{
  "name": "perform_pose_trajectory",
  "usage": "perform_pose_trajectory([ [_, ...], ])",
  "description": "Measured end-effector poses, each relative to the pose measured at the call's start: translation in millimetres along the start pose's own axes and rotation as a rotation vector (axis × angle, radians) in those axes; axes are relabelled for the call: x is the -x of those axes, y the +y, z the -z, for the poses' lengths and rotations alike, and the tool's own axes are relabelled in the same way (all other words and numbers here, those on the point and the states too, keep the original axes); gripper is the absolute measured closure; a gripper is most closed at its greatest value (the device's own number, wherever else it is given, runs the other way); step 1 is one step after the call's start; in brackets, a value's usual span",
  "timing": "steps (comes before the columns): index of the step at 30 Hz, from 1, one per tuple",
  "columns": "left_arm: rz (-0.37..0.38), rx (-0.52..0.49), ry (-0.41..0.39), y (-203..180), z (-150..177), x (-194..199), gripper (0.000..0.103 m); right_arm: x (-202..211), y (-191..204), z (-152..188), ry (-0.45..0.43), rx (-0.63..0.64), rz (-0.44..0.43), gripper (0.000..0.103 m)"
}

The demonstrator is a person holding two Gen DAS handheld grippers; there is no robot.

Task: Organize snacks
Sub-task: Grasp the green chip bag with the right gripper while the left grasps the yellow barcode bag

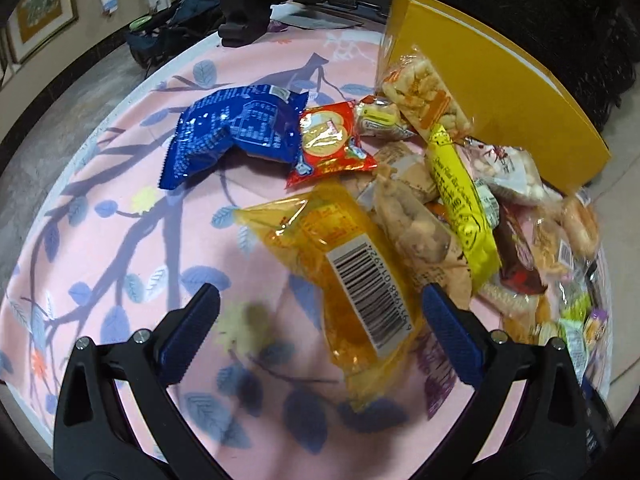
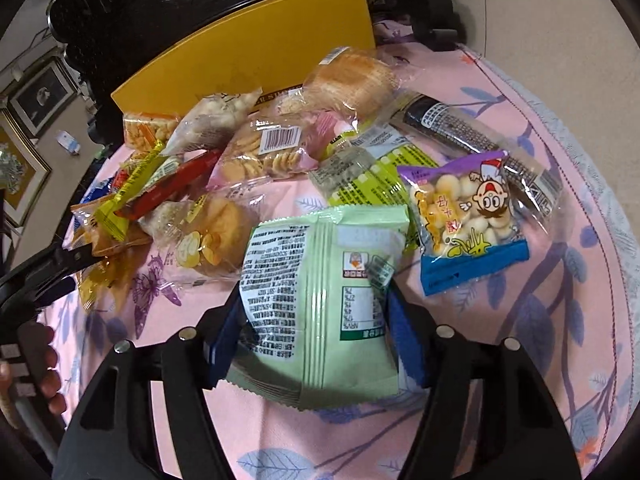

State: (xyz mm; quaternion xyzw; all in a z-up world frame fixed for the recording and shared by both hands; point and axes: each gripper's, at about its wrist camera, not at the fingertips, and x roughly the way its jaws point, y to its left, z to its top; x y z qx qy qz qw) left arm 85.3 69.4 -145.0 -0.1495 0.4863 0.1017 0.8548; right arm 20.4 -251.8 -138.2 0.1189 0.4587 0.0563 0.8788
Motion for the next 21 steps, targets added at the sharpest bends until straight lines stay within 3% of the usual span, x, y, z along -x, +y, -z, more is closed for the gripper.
perform_pose_trajectory([
  [2,0.004,-0.009,-0.007,-10.1,-4.9,-6.5,0.002,-5.2,0.7,-2.0,-0.003,0.009,0.002,0.035],
  [5,-0.051,-0.068,0.024,-21.4,-7.4,-21.2,0.002,-12.5,7.6,-6.0,-0.004,0.037,0.021,0.034],
  [7,-0.062,-0.082,0.030,-19.8,-5.8,-27.9,0.009,-18.3,14.1,-8.4,0.000,0.059,0.047,0.034],
  [8,-0.085,-0.093,-0.001,-19.3,-2.8,-24.4,0.032,-19.4,17.7,-8.0,-0.004,0.076,0.067,0.034],
  [9,-0.105,-0.099,-0.029,-18.1,-0.7,-20.4,0.046,-20.9,19.4,-7.9,-0.009,0.083,0.077,0.036],
  [10,-0.077,-0.096,-0.036,-14.5,0.6,-16.0,0.060,-21.3,20.7,-6.2,-0.020,0.092,0.092,0.037],
  [11,-0.045,-0.078,-0.026,-9.6,0.8,-14.2,0.063,-21.0,21.8,-4.1,-0.027,0.102,0.110,0.041],
  [14,0.009,-0.046,-0.014,1.8,3.4,-8.9,0.065,-15.5,14.6,-2.7,-0.032,0.056,0.080,0.055],
  [15,0.017,-0.044,-0.011,3.2,4.6,-7.4,0.065,-10.7,9.3,-1.8,-0.029,0.015,0.045,0.057],
  [21,0.095,-0.080,-0.053,10.2,26.4,30.1,0.066,21.3,8.4,8.0,-0.064,-0.023,0.017,0.058],
])
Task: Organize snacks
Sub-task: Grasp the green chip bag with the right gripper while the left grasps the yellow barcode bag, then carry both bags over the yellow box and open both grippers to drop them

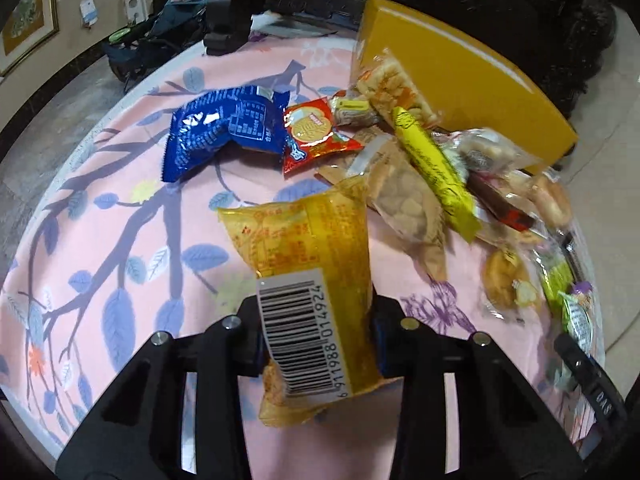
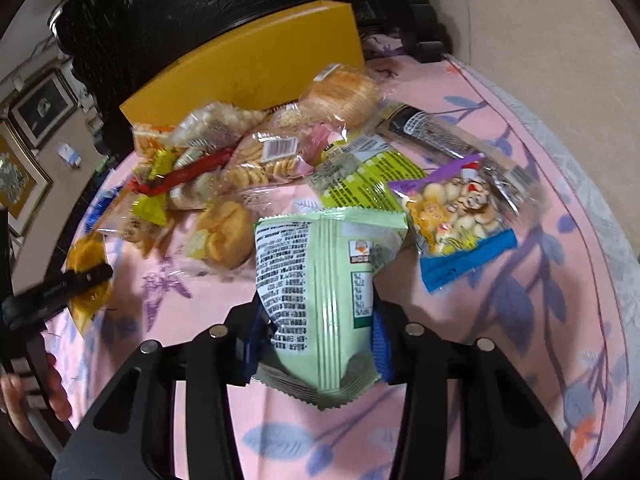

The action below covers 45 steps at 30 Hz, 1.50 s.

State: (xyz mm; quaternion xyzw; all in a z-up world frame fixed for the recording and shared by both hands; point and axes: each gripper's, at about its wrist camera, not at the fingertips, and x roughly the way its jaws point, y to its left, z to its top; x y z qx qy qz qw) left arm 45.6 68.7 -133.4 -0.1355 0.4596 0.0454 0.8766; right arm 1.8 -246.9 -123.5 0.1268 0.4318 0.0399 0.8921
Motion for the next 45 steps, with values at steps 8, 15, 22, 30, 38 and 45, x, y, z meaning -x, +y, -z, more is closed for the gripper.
perform_pose_trajectory([
  [8,0.093,-0.048,-0.087,-0.5,-1.0,59.9,0.066,30.4,31.6,-4.6,-0.057,0.064,-0.028,0.058],
  [15,0.112,-0.097,-0.064,-30.5,-23.9,67.1,0.066,24.7,55.9,-29.1,-0.050,0.118,-0.068,0.058],
  [22,0.121,-0.171,-0.076,-86.0,-89.6,53.5,0.065,19.1,79.2,-123.8,-0.113,0.168,-0.083,0.058],
  [30,0.109,-0.190,-0.092,-128.3,-193.9,28.2,0.065,-19.0,83.9,-236.8,-0.095,0.148,-0.056,0.058],
  [38,0.080,-0.175,-0.091,-137.7,-240.9,-7.7,0.064,-57.9,84.5,-284.6,-0.106,0.108,-0.070,0.056],
  [45,-0.002,-0.156,-0.121,-135.1,-270.4,-35.9,0.002,-81.3,87.5,-310.8,-0.116,0.124,-0.016,0.025],
])
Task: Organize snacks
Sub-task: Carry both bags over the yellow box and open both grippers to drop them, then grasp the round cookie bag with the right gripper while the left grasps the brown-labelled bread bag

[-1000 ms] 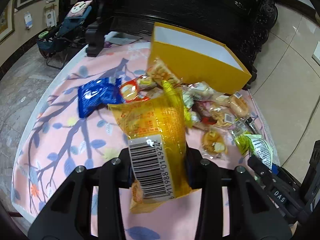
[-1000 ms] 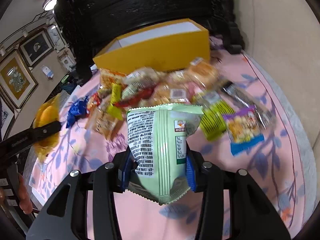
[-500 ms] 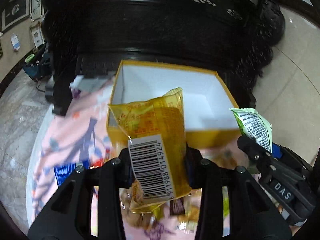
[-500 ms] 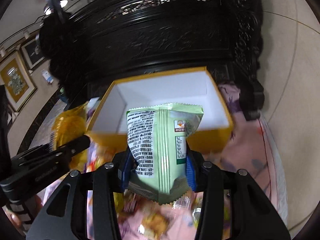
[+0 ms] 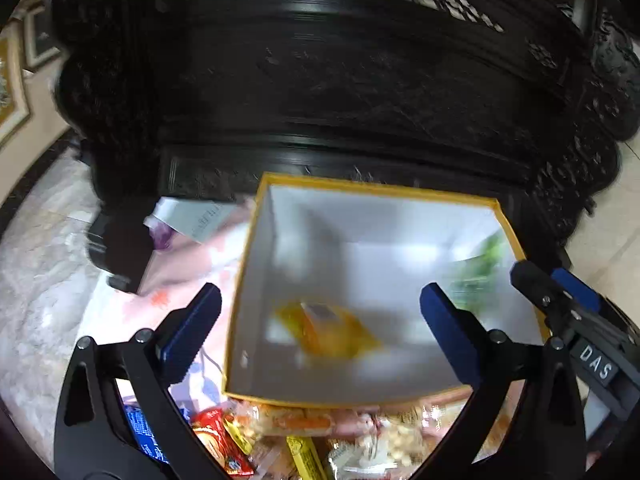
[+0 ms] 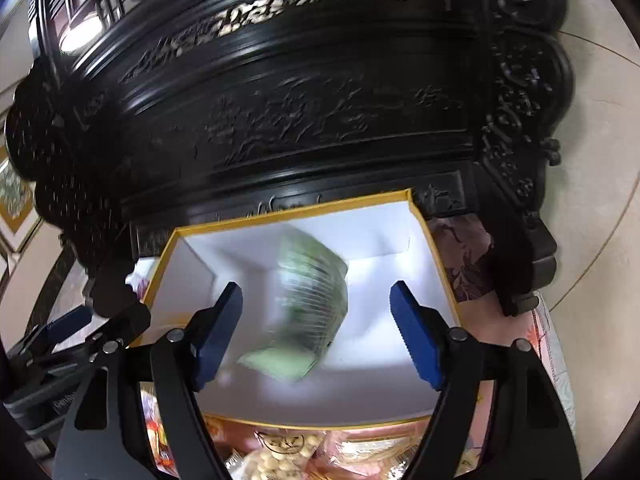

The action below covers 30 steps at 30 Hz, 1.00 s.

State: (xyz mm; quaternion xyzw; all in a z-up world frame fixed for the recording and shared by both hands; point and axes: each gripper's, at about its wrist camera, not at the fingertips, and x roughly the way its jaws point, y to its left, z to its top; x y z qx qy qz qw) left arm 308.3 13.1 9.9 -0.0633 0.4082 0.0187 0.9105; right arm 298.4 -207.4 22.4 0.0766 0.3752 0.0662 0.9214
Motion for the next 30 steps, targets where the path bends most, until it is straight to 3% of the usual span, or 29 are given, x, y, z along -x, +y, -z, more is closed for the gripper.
perform_pose_trajectory([
  [5,0.010,-0.030,0.000,17.7,51.0,28.1,0.002,38.3,-6.0,58.8,0.034,0.040,-0.064,0.006],
  [12,0.040,-0.026,0.049,49.9,177.7,63.2,0.002,55.8,2.3,226.1,0.248,0.054,-0.121,0.006],
  [15,0.010,0.011,0.056,65.1,215.0,73.5,0.002,54.7,13.7,261.6,0.267,0.022,-0.074,0.006],
  [18,-0.001,0.036,0.070,77.9,231.8,83.4,0.002,45.0,18.5,272.4,0.254,-0.016,0.027,0.007],
  [22,-0.027,0.045,0.059,89.9,237.0,94.3,0.002,18.9,25.3,264.8,0.265,-0.066,0.074,0.008],
  [23,-0.031,0.047,0.061,89.1,239.3,95.6,0.002,11.1,27.7,264.0,0.255,-0.051,0.113,0.011],
  [24,-0.033,0.048,0.064,88.4,241.3,96.2,0.002,12.6,33.4,264.6,0.219,-0.014,0.148,0.027],
  [26,-0.030,0.044,0.079,87.3,245.1,91.3,0.002,14.6,40.4,265.8,0.180,0.044,0.192,0.047],
  [30,-0.042,-0.014,0.104,68.6,249.1,73.0,0.002,37.7,31.0,277.1,0.209,0.044,0.124,0.047],
])
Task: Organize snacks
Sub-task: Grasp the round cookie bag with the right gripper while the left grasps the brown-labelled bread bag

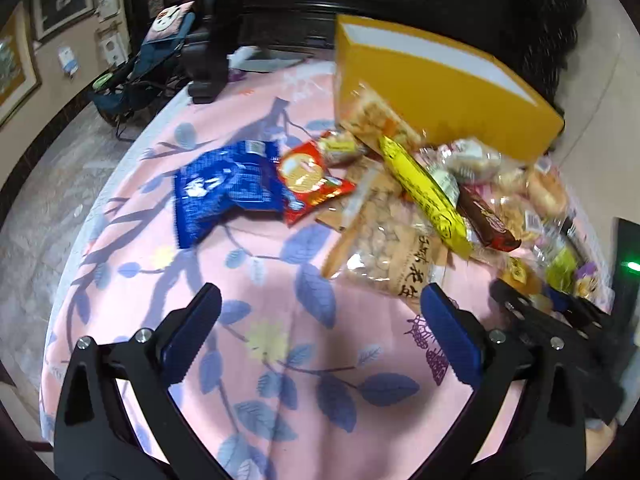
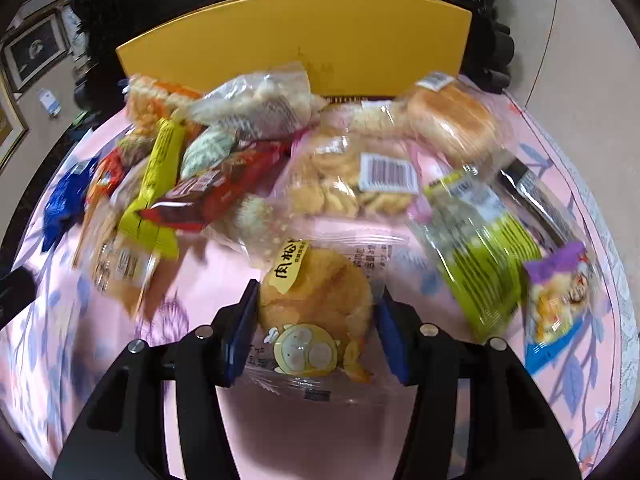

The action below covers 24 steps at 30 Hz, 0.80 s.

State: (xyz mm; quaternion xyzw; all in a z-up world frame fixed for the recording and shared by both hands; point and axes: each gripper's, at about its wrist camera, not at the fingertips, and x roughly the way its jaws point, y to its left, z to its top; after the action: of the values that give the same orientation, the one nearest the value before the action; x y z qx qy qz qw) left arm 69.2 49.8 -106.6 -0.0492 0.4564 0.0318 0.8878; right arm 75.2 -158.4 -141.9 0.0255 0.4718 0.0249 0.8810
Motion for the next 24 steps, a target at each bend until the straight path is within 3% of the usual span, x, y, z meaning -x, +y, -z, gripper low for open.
perform_pose_trajectory([
  [9,-0.014,-0.044,0.044,-35.7,-8.1,-43.1,0.002,24.8,-25.6,23.2,0.025,-0.026,-0.095,0.047],
  [15,-0.021,-0.093,0.049,-53.4,-10.1,-63.7,0.003,15.9,-24.8,22.5,0.008,-0.013,-0.094,0.047],
  [21,-0.024,-0.082,0.019,-52.3,-6.6,-71.1,0.024,12.4,-21.3,23.3,-0.015,0.011,-0.067,0.047],
  [23,-0.015,-0.078,0.007,-50.2,-5.6,-65.0,0.047,11.5,-18.9,23.8,-0.028,0.023,-0.051,0.047],
  [24,0.007,-0.068,0.012,-48.6,-5.3,-62.2,0.049,11.8,-18.4,24.5,-0.033,0.023,-0.047,0.047],
])
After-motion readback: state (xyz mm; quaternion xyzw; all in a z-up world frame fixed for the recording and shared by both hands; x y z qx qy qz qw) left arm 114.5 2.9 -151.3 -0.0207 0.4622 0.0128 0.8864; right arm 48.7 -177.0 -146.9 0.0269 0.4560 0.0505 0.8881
